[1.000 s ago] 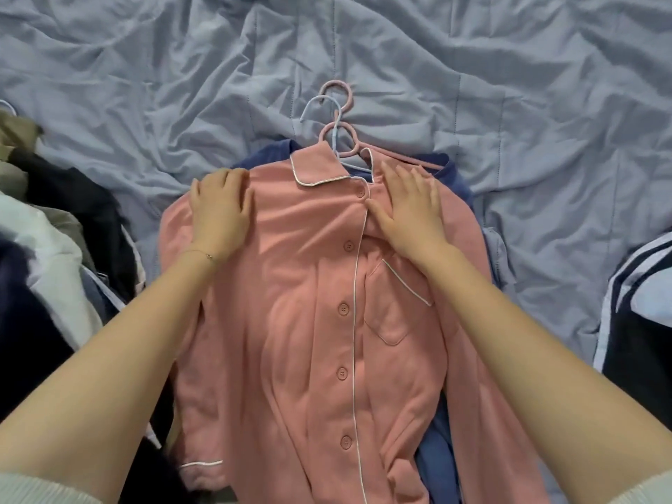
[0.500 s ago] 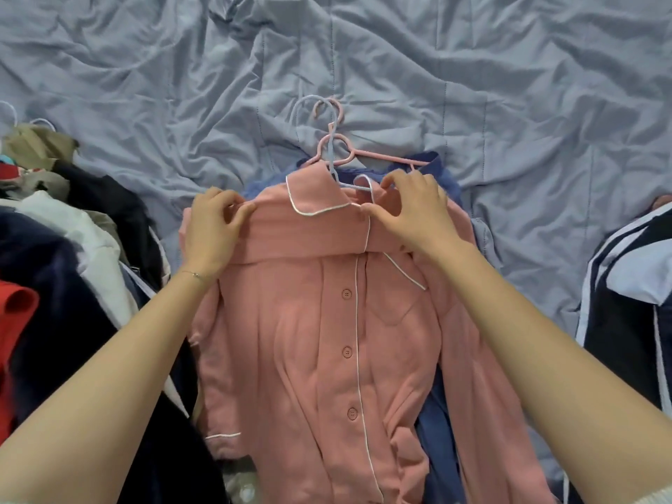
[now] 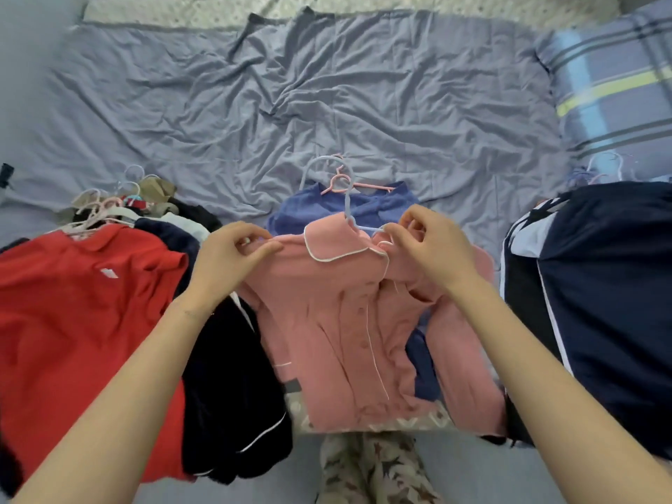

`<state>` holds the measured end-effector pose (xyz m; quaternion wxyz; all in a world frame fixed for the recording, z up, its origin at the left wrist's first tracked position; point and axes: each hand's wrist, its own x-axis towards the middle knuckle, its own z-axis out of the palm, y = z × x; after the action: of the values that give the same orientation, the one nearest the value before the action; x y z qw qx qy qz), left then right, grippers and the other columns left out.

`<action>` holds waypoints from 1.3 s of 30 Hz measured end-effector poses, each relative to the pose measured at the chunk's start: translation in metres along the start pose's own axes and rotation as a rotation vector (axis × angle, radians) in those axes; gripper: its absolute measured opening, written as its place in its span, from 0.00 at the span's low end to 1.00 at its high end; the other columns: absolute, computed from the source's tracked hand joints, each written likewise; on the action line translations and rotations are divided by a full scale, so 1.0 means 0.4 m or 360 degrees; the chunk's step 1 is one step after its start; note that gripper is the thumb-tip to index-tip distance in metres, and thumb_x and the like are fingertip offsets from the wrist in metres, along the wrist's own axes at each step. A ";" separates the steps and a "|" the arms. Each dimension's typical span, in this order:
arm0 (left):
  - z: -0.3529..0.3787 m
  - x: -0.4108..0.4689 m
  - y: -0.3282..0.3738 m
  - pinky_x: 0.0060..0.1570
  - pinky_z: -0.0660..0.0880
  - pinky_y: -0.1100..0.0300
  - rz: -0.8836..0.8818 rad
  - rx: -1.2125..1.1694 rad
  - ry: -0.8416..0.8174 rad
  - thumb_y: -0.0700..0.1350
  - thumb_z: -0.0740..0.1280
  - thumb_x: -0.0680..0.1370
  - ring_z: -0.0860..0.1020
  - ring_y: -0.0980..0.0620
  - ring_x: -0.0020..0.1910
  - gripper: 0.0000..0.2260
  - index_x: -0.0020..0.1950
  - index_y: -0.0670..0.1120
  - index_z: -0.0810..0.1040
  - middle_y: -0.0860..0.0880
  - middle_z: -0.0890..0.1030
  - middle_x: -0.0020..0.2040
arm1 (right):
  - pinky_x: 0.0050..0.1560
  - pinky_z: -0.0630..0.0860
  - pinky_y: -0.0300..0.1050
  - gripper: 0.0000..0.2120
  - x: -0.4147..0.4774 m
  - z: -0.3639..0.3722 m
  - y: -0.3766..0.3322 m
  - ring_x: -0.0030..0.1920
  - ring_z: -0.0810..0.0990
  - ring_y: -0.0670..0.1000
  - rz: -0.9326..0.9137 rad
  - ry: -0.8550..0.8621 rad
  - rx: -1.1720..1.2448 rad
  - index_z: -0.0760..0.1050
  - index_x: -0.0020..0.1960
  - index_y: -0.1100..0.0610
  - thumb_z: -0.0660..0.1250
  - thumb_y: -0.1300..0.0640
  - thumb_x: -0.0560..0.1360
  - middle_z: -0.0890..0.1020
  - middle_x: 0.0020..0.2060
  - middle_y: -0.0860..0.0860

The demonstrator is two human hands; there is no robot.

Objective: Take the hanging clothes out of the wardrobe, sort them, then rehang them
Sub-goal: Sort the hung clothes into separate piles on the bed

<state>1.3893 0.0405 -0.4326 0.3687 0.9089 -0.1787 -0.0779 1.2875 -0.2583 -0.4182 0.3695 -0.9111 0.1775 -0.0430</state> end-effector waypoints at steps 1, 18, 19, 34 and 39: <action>-0.028 -0.036 0.031 0.45 0.71 0.60 -0.0016 -0.0023 0.0010 0.57 0.75 0.71 0.77 0.55 0.42 0.07 0.41 0.55 0.82 0.57 0.81 0.39 | 0.42 0.71 0.51 0.14 -0.045 -0.032 -0.032 0.36 0.73 0.51 -0.0001 0.0023 -0.0018 0.73 0.39 0.53 0.70 0.44 0.73 0.71 0.29 0.45; -0.338 -0.631 0.442 0.46 0.71 0.63 0.0147 -0.0107 0.0559 0.57 0.71 0.72 0.77 0.57 0.42 0.09 0.40 0.53 0.80 0.56 0.81 0.39 | 0.39 0.69 0.46 0.20 -0.652 -0.412 -0.370 0.38 0.74 0.45 -0.0279 0.0320 -0.0115 0.75 0.40 0.50 0.60 0.34 0.67 0.76 0.33 0.44; -0.342 -0.661 0.455 0.46 0.71 0.64 0.0145 -0.0102 0.0583 0.56 0.71 0.72 0.78 0.57 0.42 0.09 0.40 0.52 0.80 0.56 0.81 0.40 | 0.39 0.70 0.47 0.19 -0.674 -0.421 -0.374 0.38 0.73 0.44 -0.0304 0.0306 -0.0097 0.74 0.40 0.50 0.60 0.34 0.67 0.76 0.33 0.43; -0.436 -0.967 0.462 0.44 0.74 0.55 0.0034 -0.0150 0.0851 0.56 0.72 0.72 0.78 0.56 0.41 0.09 0.39 0.52 0.80 0.56 0.80 0.38 | 0.36 0.67 0.39 0.15 -0.876 -0.425 -0.513 0.36 0.75 0.42 -0.0334 0.0218 -0.0062 0.73 0.36 0.45 0.70 0.36 0.63 0.77 0.31 0.42; -0.573 -1.048 0.362 0.45 0.75 0.56 -0.0017 -0.0087 0.0991 0.59 0.72 0.72 0.78 0.57 0.42 0.10 0.38 0.53 0.79 0.57 0.80 0.39 | 0.35 0.68 0.42 0.16 -0.903 -0.326 -0.673 0.34 0.75 0.42 -0.0384 0.0184 -0.0048 0.74 0.35 0.47 0.73 0.36 0.60 0.76 0.30 0.41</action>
<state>1.0260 0.2516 -0.1634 0.4297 0.8797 -0.0503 0.1974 1.0018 -0.0370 -0.1194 0.3373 -0.9272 0.0882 -0.1368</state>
